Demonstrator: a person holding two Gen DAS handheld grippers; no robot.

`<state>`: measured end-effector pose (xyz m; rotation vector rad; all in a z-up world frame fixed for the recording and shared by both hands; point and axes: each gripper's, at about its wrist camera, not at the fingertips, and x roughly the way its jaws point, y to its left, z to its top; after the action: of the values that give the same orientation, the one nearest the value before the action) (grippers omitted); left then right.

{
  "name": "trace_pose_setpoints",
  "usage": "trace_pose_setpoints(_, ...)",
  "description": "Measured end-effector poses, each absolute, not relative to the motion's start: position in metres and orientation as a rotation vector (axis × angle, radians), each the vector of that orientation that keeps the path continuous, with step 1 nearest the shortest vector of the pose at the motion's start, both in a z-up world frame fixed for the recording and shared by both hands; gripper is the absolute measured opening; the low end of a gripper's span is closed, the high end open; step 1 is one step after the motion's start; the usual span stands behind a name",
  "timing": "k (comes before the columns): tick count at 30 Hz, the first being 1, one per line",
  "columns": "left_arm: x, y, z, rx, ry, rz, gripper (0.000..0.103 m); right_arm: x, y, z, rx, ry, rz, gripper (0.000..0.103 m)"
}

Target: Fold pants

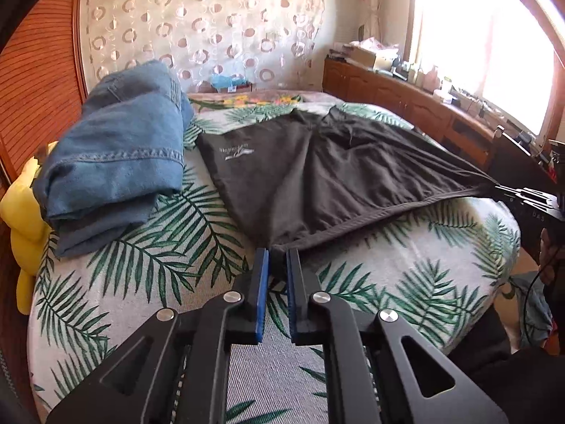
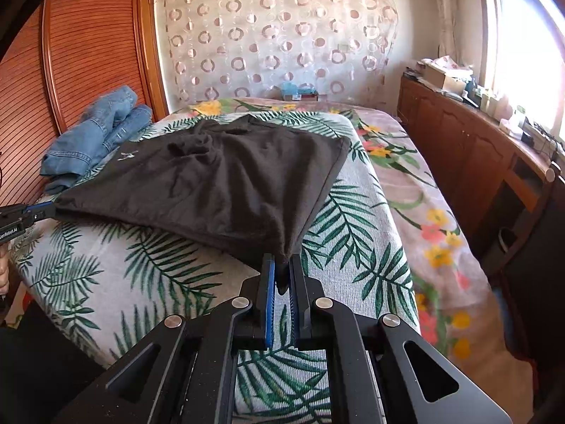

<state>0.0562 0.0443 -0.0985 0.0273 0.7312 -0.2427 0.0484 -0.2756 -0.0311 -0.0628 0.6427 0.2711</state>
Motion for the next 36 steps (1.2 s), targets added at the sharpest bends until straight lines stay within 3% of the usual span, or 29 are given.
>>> trace_pose_setpoints(11,0.043,0.044,-0.090,0.017,0.713,-0.269,0.004,0.023,-0.276,-0.026,-0.086,0.641,0.281,0.006)
trace_pose_setpoints(23,0.053,0.057,-0.104,-0.008,0.772,-0.235,0.005,0.029,-0.280,-0.044,-0.056,0.704,0.254,0.008)
trace_pose_setpoints(25,0.057,0.058,-0.103,-0.017,0.777,-0.235,0.011,0.029,-0.279,-0.044,-0.054,0.707,0.251,0.010)
trace_pose_setpoints(28,0.061,0.057,-0.101,0.000,0.762,-0.215,0.029,0.026,-0.278,-0.041,-0.050,0.701,0.243,0.014)
trace_pose_setpoints(30,0.063,0.058,-0.099,-0.004,0.757,-0.217,0.053,0.023,-0.281,-0.036,-0.044,0.692,0.239,0.020)
trace_pose_setpoints(31,0.064,0.058,-0.099,-0.006,0.752,-0.216,0.057,0.021,-0.282,-0.034,-0.042,0.684,0.236,0.021)
trace_pose_setpoints(33,0.067,0.057,-0.098,-0.011,0.748,-0.226,0.078,0.017,-0.283,-0.029,-0.033,0.665,0.243,0.028)
trace_pose_setpoints(36,0.069,0.056,-0.098,-0.006,0.743,-0.223,0.080,0.017,-0.279,-0.027,-0.037,0.642,0.246,0.036)
